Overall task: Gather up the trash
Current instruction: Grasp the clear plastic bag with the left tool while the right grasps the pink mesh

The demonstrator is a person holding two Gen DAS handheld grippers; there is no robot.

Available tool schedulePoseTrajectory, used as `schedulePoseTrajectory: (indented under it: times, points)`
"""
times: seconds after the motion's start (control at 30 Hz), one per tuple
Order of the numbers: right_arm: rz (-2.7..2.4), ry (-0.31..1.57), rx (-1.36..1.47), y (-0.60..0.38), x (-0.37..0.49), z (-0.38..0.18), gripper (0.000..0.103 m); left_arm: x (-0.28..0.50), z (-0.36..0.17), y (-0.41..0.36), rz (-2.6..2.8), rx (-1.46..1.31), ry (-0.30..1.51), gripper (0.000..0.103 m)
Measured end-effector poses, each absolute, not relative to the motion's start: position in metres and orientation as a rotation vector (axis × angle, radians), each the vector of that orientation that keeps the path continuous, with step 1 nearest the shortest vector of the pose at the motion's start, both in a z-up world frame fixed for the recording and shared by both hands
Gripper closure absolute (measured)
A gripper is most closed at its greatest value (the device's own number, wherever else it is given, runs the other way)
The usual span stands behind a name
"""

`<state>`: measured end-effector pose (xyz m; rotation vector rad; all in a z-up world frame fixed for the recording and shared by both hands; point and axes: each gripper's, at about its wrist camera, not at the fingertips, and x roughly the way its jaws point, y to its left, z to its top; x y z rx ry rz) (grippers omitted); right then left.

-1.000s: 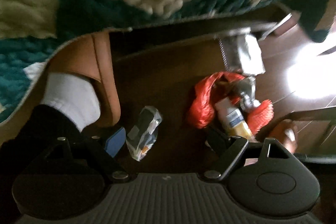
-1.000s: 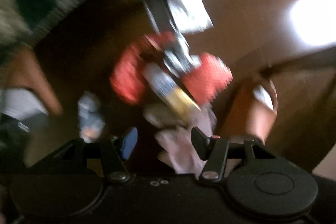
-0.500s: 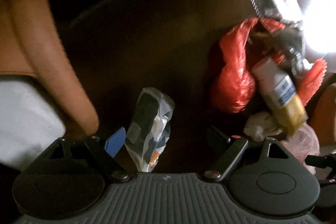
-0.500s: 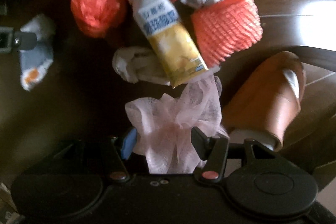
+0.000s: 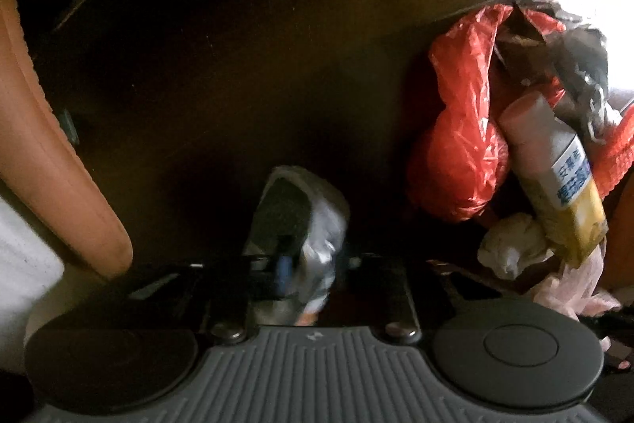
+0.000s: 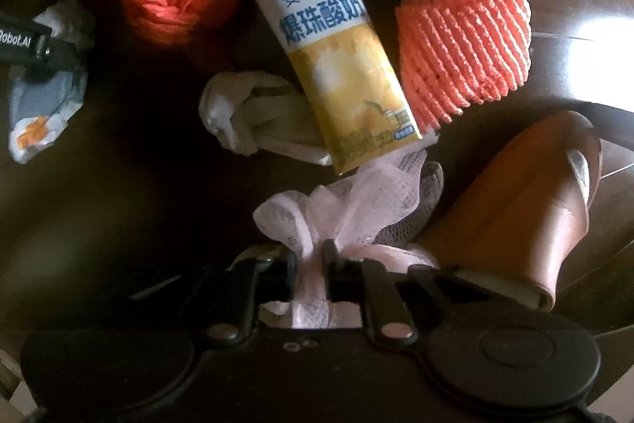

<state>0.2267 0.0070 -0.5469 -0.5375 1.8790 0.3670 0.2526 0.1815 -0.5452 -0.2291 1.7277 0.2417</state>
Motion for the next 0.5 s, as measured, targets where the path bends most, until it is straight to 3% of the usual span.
schedulePoseTrajectory:
  times: [0.3,0.5]
  points:
    - [0.348,1.815,-0.535,0.015,0.238,-0.504,0.101,0.253,-0.510,0.173,0.226,-0.299,1.661,0.096]
    - [0.320,1.720,-0.441,0.010,0.263,-0.447,0.101,0.254,-0.451,0.180,0.260,-0.346,1.570,0.096]
